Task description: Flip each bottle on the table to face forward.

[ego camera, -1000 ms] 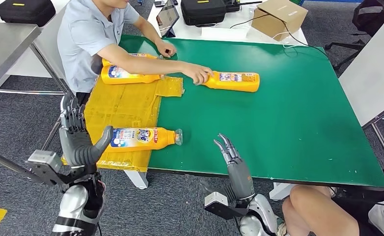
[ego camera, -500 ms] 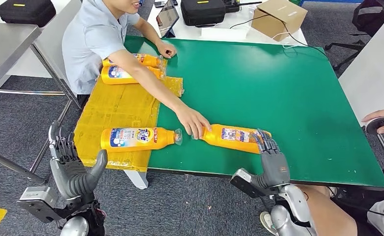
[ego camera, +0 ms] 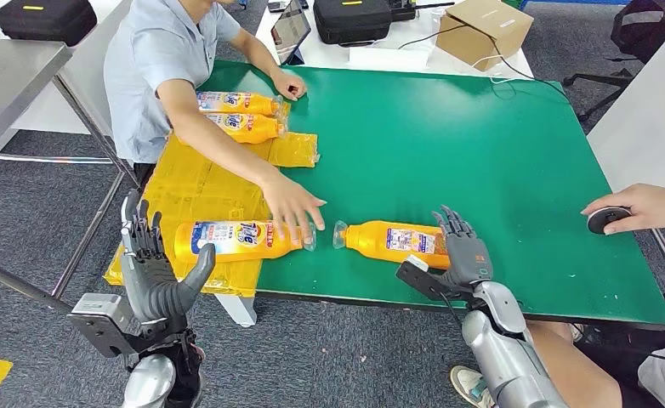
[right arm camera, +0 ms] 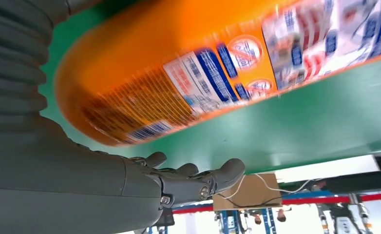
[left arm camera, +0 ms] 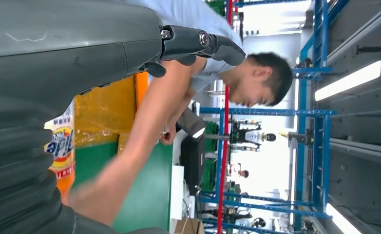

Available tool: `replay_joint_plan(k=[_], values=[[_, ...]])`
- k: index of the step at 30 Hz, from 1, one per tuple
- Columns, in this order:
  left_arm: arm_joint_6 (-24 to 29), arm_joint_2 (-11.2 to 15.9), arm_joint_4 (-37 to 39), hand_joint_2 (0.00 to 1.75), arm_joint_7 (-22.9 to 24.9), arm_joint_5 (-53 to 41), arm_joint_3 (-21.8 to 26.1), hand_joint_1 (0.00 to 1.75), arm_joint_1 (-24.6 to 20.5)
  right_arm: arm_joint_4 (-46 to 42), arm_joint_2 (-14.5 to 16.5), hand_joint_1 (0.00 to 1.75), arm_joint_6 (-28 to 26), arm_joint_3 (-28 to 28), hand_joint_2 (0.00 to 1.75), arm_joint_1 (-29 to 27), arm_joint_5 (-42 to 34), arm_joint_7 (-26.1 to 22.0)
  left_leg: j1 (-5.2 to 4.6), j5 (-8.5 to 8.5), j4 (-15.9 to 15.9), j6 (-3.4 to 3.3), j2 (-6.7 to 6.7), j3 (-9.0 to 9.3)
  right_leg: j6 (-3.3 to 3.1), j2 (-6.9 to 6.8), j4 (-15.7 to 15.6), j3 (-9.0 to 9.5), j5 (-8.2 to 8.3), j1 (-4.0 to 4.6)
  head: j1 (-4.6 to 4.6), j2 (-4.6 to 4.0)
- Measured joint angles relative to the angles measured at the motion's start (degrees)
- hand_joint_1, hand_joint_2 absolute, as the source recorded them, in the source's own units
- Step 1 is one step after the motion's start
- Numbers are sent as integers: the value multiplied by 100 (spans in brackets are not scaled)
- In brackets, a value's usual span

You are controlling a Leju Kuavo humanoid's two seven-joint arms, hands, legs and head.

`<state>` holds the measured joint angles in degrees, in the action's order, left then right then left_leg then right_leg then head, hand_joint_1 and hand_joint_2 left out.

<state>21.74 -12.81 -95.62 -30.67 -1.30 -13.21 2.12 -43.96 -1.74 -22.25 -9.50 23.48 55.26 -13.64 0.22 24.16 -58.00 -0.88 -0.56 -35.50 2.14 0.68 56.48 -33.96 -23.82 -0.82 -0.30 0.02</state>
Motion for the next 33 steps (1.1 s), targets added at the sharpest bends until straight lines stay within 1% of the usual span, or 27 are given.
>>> replay_joint_plan(k=[4, 8, 11, 12, 16, 20, 22, 24, 28, 31, 33], values=[[20, 0, 181, 175, 50, 33, -67, 0, -145, 660, 42, 0, -78, -38, 175, 479, 243, 271, 0, -1, 0, 0, 0, 0, 0, 0, 1, 0, 0, 0, 0, 0], [49, 3, 283, 175, 103, 60, -105, 0, -213, 1179, 61, 0, 205, -85, 175, 832, 400, 601, 0, -1, 0, 0, 0, 0, 0, 0, 1, 0, 0, 0, -1, 0], [77, 11, 307, 175, 139, 29, -107, 0, -239, 1474, 67, 116, 659, -149, 175, 1078, 514, 862, 0, 0, 0, 0, 4, 3, 0, 1, 1, 0, 0, 1, -1, 0], [84, 16, 308, 175, 151, 14, -107, 0, -243, 1556, 67, 157, 842, -176, 175, 1162, 550, 936, 0, 0, 0, 0, 5, 6, 0, 1, 0, 2, 0, 1, 0, 0], [80, 40, 308, 175, 201, -42, -104, 0, -250, 1808, 67, 172, 1446, -290, 175, 1459, 640, 1100, 1, 0, 0, -1, 5, 21, 0, 1, -2, 16, 0, 1, 1, 0], [44, 65, 314, 175, 234, -63, -100, 0, -261, 1960, 71, 175, 1783, -381, 175, 1644, 625, 1121, 1, -1, 0, -3, 3, 36, 0, 1, -2, 32, 1, 1, 1, 0], [20, 69, 333, 175, 241, -82, -101, 0, -274, 1991, 75, 175, 1832, -393, 175, 1676, 523, 1011, 1, -1, 0, -3, 2, 42, 0, 0, -2, 40, 1, 1, 1, 0], [-14, 73, 352, 175, 242, -97, -104, 0, -287, 1998, 81, 175, 1829, -372, 175, 1669, 257, 712, 0, -1, 0, -3, 3, 44, 0, 0, -2, 41, 1, 1, 1, 0], [-101, 74, 408, 175, 237, -16, -116, 0, -354, 1996, 124, 175, 1910, -157, 175, 1571, -611, -208, 0, -1, 0, -3, 5, 44, 0, 1, -1, 39, 2, 2, 1, 0], [-227, 74, 483, 175, 293, 260, -120, 0, -403, 1904, 226, 175, 1869, 83, 175, 1416, -1276, -805, 1, -1, 0, -2, 3, 39, 0, 1, 0, 36, 2, 3, 1, 0], [-347, 73, 524, 175, 399, 492, -116, 0, -409, 1712, 329, 175, 1767, 216, 175, 1267, -1665, -1074, 1, -2, 0, -2, 3, 32, 0, 1, 1, 30, 2, 4, 0, 0]])
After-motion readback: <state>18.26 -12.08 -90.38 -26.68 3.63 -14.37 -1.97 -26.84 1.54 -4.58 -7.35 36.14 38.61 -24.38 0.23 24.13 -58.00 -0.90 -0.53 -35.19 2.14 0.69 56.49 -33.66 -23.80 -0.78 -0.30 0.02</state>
